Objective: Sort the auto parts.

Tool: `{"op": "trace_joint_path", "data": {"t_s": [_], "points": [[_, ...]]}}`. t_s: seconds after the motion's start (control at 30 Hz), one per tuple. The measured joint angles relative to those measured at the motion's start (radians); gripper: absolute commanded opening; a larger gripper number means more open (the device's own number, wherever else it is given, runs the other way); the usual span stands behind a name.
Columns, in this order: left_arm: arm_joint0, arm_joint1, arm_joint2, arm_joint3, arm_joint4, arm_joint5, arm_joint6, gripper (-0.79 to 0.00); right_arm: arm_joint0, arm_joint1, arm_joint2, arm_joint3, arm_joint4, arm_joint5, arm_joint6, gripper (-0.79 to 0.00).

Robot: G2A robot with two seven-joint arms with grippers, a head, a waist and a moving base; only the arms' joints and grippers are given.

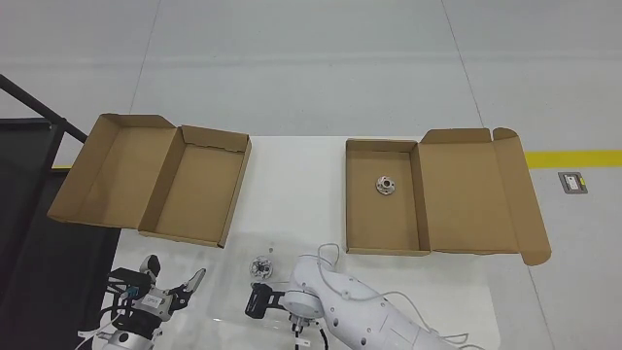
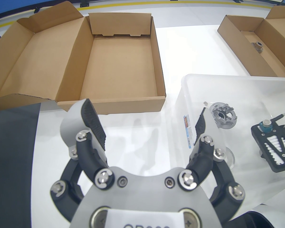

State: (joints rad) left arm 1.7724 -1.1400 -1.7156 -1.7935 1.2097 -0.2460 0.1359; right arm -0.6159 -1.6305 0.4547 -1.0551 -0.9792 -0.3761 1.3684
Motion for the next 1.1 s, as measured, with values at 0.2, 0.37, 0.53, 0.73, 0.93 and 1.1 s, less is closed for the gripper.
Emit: {"op": "trace_joint_path", "data": {"t_s": [0.2,0.37,0.53,0.73,0.93,1.1], "points": [[0.0,0.0,0.0,0.0,0.0,0.0,0.0,0.0,0.016,-0.012,-0.002,0.035,0.011,0.003,0.006,-0.745],[0.0,0.0,0.0,0.0,0.0,0.0,0.0,0.0,0.025,-0.016,0.003,0.042,-0.01,0.037,0.007,-0.785],[0.0,0.0,0.0,0.0,0.0,0.0,0.0,0.0,0.017,-0.007,0.02,0.008,-0.035,0.044,-0.007,-0.72],[0.0,0.0,0.0,0.0,0.0,0.0,0.0,0.0,-0.015,0.013,0.039,-0.059,-0.057,0.023,0.022,-0.613],[0.0,0.0,0.0,0.0,0.0,0.0,0.0,0.0,-0.039,0.026,0.047,-0.084,-0.066,-0.008,0.048,-0.52],[0.0,0.0,0.0,0.0,0.0,0.0,0.0,0.0,-0.04,0.026,0.043,-0.075,-0.073,-0.021,0.055,-0.514]]}}
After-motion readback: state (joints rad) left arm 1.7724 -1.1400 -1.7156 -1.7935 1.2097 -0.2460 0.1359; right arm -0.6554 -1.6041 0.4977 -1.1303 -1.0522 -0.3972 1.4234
